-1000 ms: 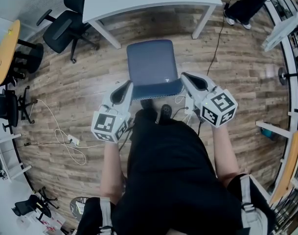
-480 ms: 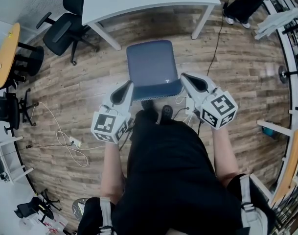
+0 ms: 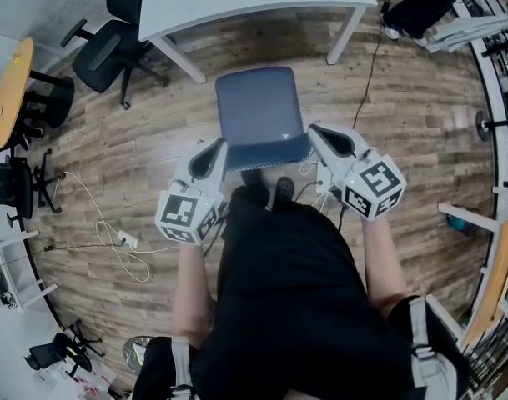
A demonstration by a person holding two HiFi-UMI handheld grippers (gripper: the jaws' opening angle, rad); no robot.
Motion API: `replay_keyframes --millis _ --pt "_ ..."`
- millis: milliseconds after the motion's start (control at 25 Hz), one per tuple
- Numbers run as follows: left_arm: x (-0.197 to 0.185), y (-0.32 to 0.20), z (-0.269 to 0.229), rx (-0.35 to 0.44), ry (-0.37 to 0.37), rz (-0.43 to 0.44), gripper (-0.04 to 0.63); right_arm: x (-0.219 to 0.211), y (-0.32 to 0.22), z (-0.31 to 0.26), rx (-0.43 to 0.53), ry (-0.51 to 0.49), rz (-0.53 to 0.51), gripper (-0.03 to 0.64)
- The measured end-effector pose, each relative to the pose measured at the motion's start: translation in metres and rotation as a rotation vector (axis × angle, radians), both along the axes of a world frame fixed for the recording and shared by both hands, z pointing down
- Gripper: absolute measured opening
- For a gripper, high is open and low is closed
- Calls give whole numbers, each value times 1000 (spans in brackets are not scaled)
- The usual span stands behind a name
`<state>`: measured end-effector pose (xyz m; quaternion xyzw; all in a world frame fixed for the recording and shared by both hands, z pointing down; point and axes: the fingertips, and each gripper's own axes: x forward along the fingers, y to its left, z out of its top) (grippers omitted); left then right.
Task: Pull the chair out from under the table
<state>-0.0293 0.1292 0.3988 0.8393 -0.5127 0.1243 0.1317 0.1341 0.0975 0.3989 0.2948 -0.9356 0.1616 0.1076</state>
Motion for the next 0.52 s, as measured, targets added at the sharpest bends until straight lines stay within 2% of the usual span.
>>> replay_keyframes --millis 520 --pt "6 -1 0 -13 -8 -3 20 4 -1 3 6 33 -22 3"
